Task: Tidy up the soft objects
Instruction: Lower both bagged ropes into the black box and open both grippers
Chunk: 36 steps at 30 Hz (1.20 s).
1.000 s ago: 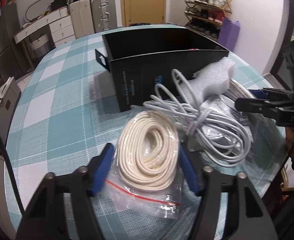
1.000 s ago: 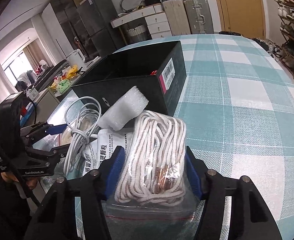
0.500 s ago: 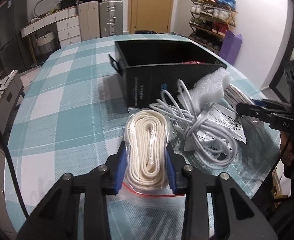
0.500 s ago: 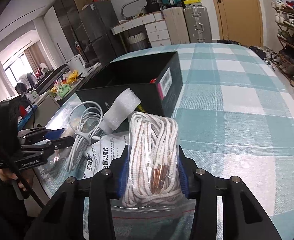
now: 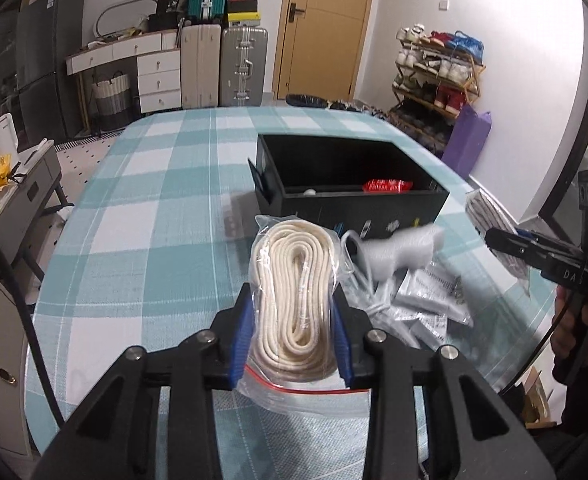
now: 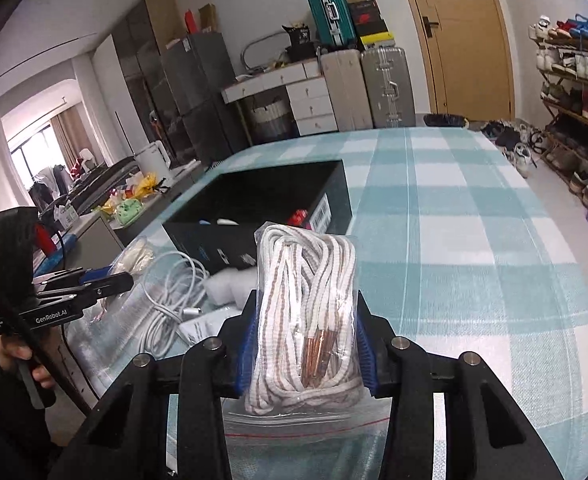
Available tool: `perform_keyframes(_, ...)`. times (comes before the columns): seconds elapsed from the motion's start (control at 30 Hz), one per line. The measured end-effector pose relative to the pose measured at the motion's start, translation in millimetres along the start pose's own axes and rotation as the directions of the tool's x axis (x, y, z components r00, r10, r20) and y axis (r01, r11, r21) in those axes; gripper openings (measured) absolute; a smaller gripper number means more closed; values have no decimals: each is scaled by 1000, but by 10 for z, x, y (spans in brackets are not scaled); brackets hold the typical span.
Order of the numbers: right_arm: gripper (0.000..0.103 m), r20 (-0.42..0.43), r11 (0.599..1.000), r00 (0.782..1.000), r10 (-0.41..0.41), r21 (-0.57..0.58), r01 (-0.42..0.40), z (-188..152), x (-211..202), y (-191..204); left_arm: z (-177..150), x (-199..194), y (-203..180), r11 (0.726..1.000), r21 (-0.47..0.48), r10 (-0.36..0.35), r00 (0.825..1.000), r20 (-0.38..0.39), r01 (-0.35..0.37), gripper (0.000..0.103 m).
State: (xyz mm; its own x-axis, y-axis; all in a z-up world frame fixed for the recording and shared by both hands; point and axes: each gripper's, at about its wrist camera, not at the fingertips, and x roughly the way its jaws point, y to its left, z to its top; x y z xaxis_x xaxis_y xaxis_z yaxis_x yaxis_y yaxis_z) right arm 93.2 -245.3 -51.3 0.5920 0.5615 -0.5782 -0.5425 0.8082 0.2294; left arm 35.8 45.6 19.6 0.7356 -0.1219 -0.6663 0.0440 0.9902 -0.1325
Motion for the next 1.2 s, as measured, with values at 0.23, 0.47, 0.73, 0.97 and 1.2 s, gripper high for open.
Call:
perform_keyframes(0.23,42,30,999,999,19,-29,-18,102,-46,119,160,-45,-51,1000,-1,-9,999,44,9,34)
perform_keyframes(0.47,42,49,998,998,31,-54,-28,250,-32,227,326,23,-152,1000,19,-18,998,65,17,34)
perform_keyframes(0.73,42,58,996,997,41,-79,-36,412,35,321,494,91,-251,999,31,-19,996,86,16,34)
perform_keyframes(0.97,42,49,995,998,42,-91,-38,548,158,349,660,181,-293,999,41,-6,995,96,2,34)
perform_keyframes(1.2,42,37,994,998,47,-98,-44,674,304,345,782,324,-302,999,42,1,996,91,-5,34)
